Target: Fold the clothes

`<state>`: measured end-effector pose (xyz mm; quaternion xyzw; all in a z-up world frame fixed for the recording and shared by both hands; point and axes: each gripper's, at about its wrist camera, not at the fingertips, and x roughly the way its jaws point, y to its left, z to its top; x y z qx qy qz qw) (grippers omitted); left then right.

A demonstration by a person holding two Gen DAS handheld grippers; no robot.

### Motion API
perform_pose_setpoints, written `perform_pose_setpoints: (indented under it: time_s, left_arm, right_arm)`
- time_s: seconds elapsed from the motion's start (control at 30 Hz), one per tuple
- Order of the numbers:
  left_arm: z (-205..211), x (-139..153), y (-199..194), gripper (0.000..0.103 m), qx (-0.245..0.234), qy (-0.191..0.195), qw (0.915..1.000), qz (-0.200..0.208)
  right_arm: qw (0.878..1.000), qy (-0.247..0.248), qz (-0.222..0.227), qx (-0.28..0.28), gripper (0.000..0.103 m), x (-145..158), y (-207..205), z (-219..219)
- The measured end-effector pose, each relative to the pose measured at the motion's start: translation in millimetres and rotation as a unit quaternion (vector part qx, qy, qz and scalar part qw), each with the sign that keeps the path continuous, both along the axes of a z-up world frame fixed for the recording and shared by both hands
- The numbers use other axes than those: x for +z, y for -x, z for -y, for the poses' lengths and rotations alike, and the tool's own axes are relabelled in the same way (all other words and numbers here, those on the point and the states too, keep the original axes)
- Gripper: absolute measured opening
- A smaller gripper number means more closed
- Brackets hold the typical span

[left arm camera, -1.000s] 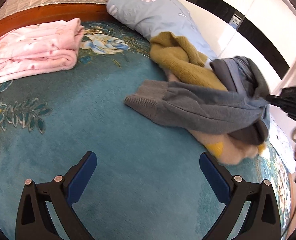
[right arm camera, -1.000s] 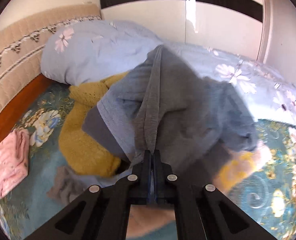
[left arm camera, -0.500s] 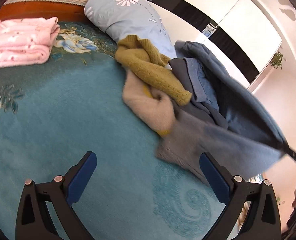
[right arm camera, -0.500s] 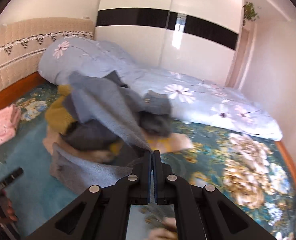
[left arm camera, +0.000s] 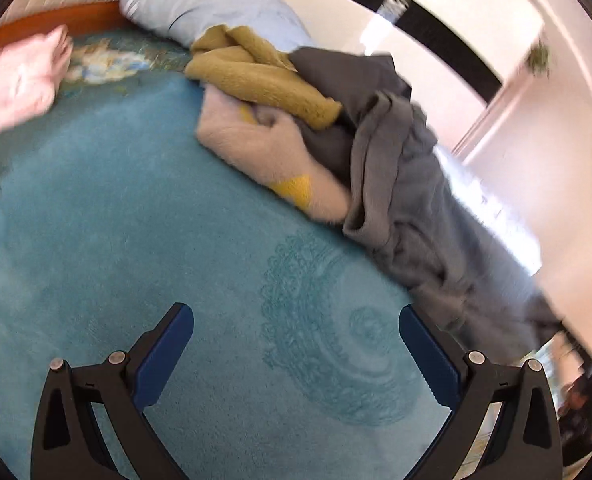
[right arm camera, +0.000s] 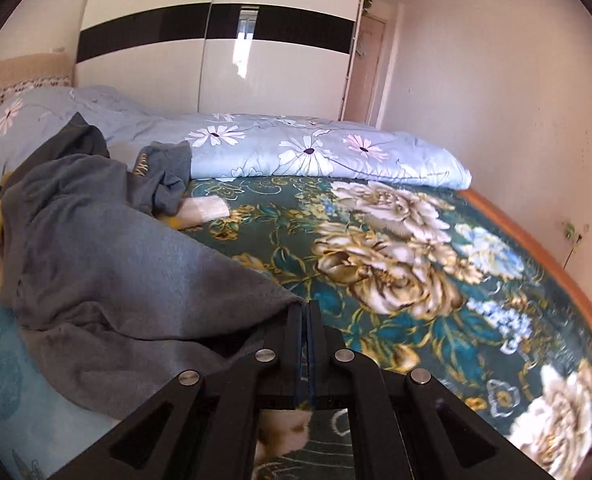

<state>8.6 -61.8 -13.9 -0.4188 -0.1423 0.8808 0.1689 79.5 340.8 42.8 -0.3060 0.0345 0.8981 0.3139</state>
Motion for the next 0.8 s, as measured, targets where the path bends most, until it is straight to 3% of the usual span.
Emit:
perform_pose_setpoints:
  time_s: [0.13,0.23,0.33,0.47,0.53,0.7,0.73,0.8]
  left_arm:
    - [-19.3,-0.4,11.1,0.102,0.0,0.03,0.9992,0.026]
    - [-31.3,3.4,30.7,0.102,0.004,0.02,0.9985,0.051]
    - [-42.1,7.0,58.2,0.102,0.007,-0.018,0.9963,0.084]
    - [-45.3,-3.8,86.2,0.099,0.026,-0.099,0.9844,0.143]
    - [-50.2,-8.8,95.4,0.097,0.032,-0.103,0.981,0.161]
    - [-59.6,-12.3,105.5,0.083,0.055,-0.072,0.9809,0.172]
    - [-60.2,-11.1,107.0,0.074,0.055,-0.08,0.9806,0.17]
    - [-63.0,-9.6,109.4,0.047,0.052,-0.099,0.9793,0.169]
  right_arm:
    - [0.999,0.031,-0.012,0.004,0.002,-19.6,-0.1,-7.8]
    - [0.998,0.038,-0.04,0.0,0.006,-16.9,-7.9,-13.5]
    - [0.998,0.044,-0.047,-0.011,0.01,-19.4,-9.2,-15.7]
    - [0.997,0.048,-0.059,-0.011,0.05,-22.3,-8.4,-15.3]
    - [0.994,0.068,-0.081,-0.002,0.056,-19.5,-10.2,-16.3]
    - [0.992,0.081,-0.097,-0.006,0.056,-16.8,-10.5,-15.0]
    - [0.991,0.086,-0.097,-0.008,0.056,-18.1,-10.2,-16.2]
    - [0.99,0.098,-0.096,-0.012,0.056,-20.8,-9.8,-18.7]
